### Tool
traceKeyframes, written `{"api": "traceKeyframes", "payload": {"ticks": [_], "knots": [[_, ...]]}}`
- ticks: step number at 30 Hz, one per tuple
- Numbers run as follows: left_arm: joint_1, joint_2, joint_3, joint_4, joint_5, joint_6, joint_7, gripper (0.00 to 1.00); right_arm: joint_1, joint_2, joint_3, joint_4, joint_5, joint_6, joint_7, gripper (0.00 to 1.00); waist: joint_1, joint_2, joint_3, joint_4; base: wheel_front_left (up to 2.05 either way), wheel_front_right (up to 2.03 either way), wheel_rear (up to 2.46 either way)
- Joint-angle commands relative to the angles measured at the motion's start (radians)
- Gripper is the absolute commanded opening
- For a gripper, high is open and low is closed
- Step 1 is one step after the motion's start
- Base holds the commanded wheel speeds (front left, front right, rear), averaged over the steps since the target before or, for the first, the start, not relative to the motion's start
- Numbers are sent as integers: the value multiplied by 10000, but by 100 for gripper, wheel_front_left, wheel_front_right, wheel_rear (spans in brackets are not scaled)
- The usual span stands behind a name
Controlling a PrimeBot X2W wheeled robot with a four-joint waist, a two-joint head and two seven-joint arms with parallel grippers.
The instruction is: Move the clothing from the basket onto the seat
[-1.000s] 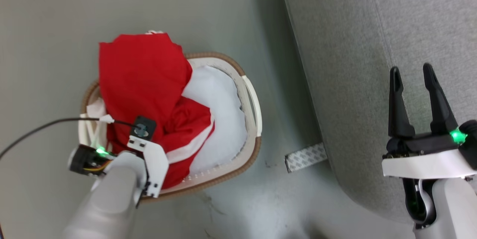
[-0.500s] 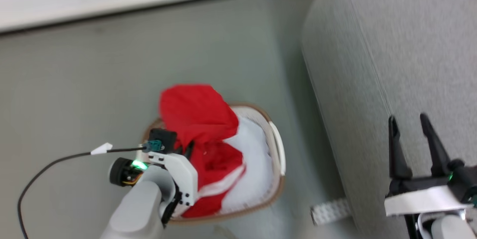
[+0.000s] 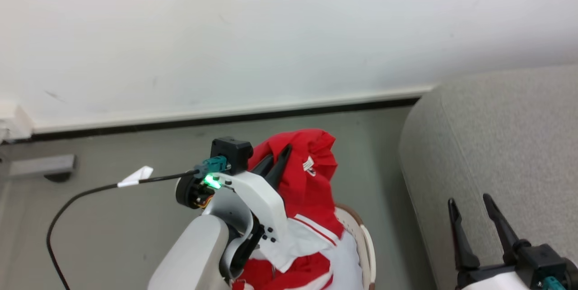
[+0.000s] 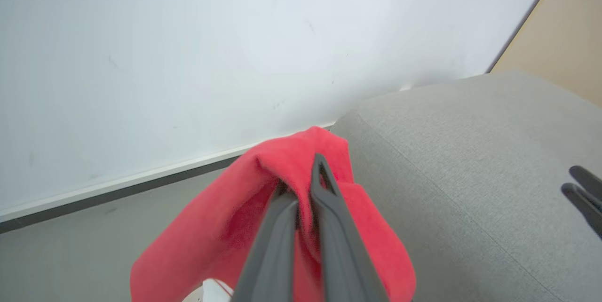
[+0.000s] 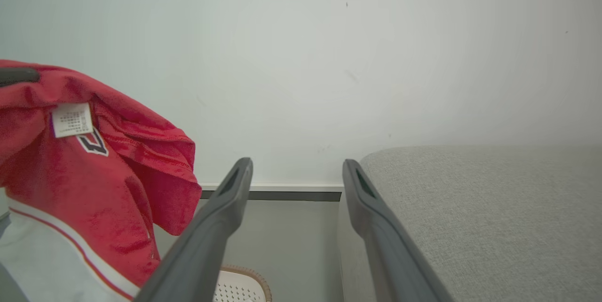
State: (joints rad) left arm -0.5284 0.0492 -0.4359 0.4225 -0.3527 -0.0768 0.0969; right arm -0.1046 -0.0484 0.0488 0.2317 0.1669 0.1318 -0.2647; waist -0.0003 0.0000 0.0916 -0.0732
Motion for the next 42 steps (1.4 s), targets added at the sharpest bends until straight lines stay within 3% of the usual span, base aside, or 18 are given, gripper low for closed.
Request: {"api": "traceKeyframes", "payload": {"ticks": [1, 9, 17, 27, 32, 36, 42], "knots": [[306, 111, 21, -771, -168, 144, 313, 0, 317, -39, 51, 70, -102, -21, 4, 100, 3, 0, -834, 360, 0, 0, 0], [756, 579, 101, -3330, -369, 433, 1600, 0, 694, -38, 383, -81, -139, -21, 5, 100, 3, 0, -1287, 387, 0, 0, 0], [1115, 820, -4, -4430, -458, 557, 2142, 0, 299, -263, 1191, -571, -277, -21, 5, 100, 3, 0, -1350, 310, 0, 0, 0], [1261, 742, -208, -4790, -568, 596, 2193, 0, -1068, -1971, 4259, -361, 794, -21, 5, 100, 3, 0, -1321, 270, 0, 0, 0], [1165, 609, -480, -4850, -598, 531, 2203, 0, -2204, -2497, 5816, 330, 1278, -21, 30, 100, 3, 0, -1307, 338, 0, 0, 0], [1026, 474, -788, -4865, -622, 455, 2247, 0, -3132, -2489, 6848, 1219, 1657, -21, 76, 100, 3, 0, -1317, 456, 0, 0, 0], [977, 337, -1245, -4871, -747, 346, 2342, 0, -4441, -1954, 8412, 2956, 2102, -21, 137, 100, 3, 0, -1390, 641, 0, 0, 0]]}}
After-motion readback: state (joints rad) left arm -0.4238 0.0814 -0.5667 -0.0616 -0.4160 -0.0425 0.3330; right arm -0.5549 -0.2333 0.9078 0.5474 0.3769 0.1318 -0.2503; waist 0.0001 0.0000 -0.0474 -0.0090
